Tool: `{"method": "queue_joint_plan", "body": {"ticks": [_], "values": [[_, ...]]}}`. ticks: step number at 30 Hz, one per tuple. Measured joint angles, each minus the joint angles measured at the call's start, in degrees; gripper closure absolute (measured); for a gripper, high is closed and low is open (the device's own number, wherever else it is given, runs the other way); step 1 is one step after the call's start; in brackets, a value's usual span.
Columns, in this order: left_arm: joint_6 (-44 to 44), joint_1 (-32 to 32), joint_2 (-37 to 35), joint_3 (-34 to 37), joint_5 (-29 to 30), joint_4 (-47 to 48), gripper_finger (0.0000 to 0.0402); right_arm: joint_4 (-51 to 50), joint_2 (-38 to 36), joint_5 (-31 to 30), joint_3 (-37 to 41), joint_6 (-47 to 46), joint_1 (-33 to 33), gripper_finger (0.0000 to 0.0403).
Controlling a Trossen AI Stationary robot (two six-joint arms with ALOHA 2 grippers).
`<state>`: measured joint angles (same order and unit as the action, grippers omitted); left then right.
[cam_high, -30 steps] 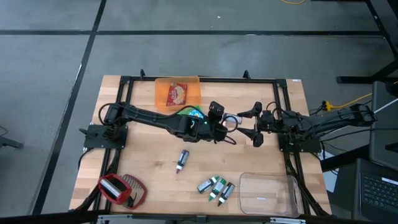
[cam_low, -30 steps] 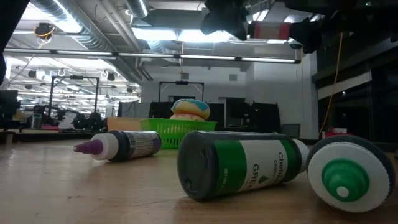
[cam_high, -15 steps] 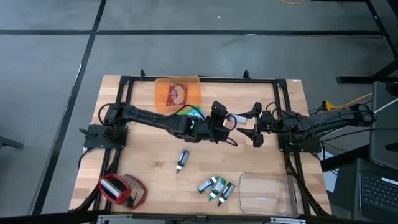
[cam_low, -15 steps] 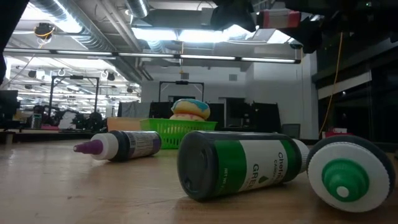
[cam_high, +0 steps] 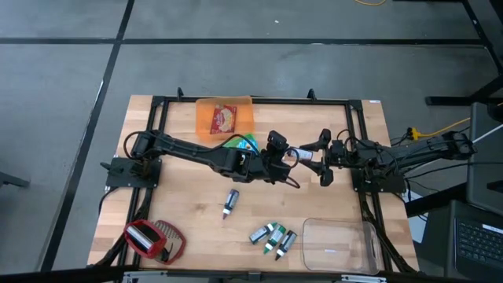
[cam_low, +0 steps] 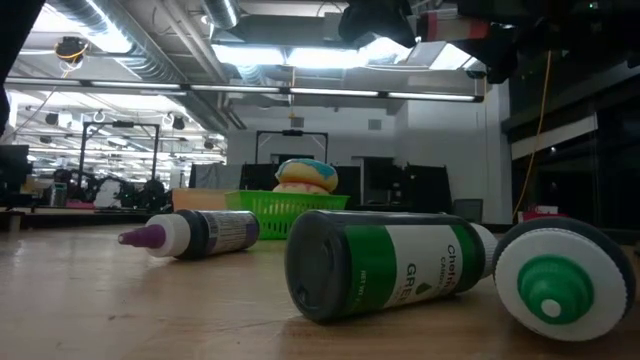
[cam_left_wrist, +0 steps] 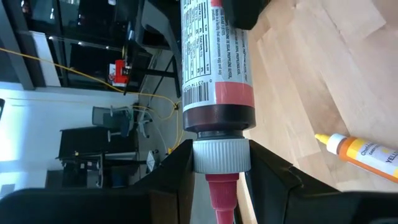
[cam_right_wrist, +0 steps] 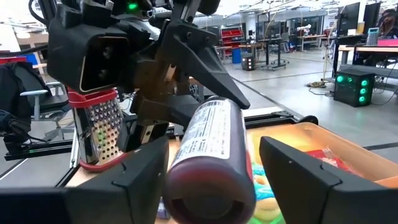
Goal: Pick & Place Food Item
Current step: Put the pink food coloring into the transparent bin
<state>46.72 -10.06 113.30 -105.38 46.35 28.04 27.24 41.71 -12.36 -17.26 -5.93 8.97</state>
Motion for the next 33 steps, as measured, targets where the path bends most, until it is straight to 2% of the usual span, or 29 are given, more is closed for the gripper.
{"method": "queue_joint_plan", "body": {"ticks": [12,16,22,29,33], "values": [[-0.02,0.01,0.00,0.00,0.26,0.03,0.0292,-0.15,0.00,-0.27,0.01,-0.23,0.00,0.0257],[-0.02,-0.01,0.00,0.00,0.26,0.03,0.0292,-0.15,0.00,-0.24,0.01,-0.04,0.00,0.0264],[0.02,-0.03,0.00,0.00,1.32,-0.09,0.0291,-0.02,0.00,-0.26,0.00,0.42,0.00,0.0252],[-1.55,-0.55,-0.53,0.00,4.62,1.06,0.0205,-0.27,0.00,-3.24,0.02,1.93,0.02,0.0263],[-5.41,-2.05,-1.99,0.00,5.93,4.44,0.0188,-1.73,0.00,-4.55,0.00,2.01,0.02,0.0258]]}}
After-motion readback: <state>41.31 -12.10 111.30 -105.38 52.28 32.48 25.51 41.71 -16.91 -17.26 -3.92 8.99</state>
